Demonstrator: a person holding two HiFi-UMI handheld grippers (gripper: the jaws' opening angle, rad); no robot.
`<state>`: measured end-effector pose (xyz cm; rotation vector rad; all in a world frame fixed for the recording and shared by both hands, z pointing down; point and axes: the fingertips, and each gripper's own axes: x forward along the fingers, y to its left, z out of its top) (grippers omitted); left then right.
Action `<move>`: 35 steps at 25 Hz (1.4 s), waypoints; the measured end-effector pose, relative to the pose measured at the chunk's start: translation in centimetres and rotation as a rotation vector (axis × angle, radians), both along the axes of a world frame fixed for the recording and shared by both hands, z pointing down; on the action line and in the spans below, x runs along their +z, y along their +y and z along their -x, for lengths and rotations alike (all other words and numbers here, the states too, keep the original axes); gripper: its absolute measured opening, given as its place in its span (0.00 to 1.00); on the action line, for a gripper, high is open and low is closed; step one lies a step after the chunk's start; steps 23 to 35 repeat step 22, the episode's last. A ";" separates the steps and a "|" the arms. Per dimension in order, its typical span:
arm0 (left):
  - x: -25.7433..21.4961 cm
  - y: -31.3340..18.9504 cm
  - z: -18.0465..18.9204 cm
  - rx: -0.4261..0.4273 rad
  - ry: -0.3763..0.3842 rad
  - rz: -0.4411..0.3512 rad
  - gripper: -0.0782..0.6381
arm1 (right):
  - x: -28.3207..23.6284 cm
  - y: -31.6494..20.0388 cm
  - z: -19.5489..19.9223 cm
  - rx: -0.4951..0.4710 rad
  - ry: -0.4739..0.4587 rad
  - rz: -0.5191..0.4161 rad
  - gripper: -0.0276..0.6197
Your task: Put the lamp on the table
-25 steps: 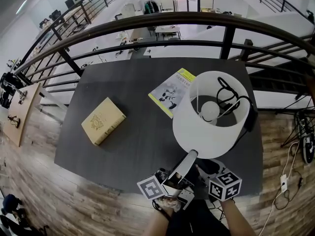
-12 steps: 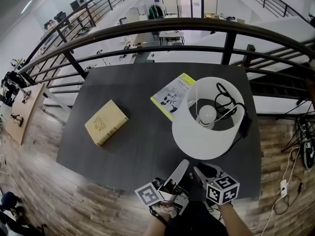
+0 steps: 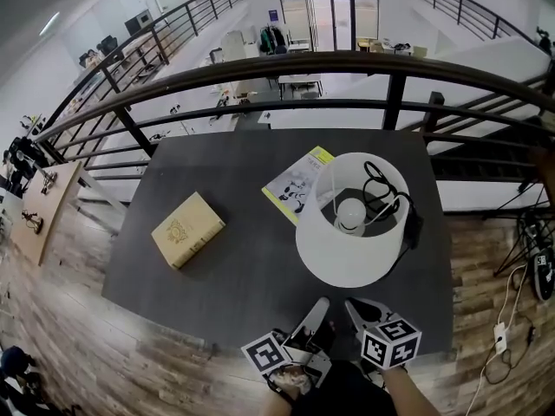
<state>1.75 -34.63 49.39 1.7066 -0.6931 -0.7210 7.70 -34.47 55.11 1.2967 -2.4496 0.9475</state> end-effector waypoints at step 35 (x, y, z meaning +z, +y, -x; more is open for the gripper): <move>-0.3 0.5 -0.6 0.034 -0.036 0.010 0.13 | -1.2 0.3 0.3 0.007 -0.007 0.014 0.07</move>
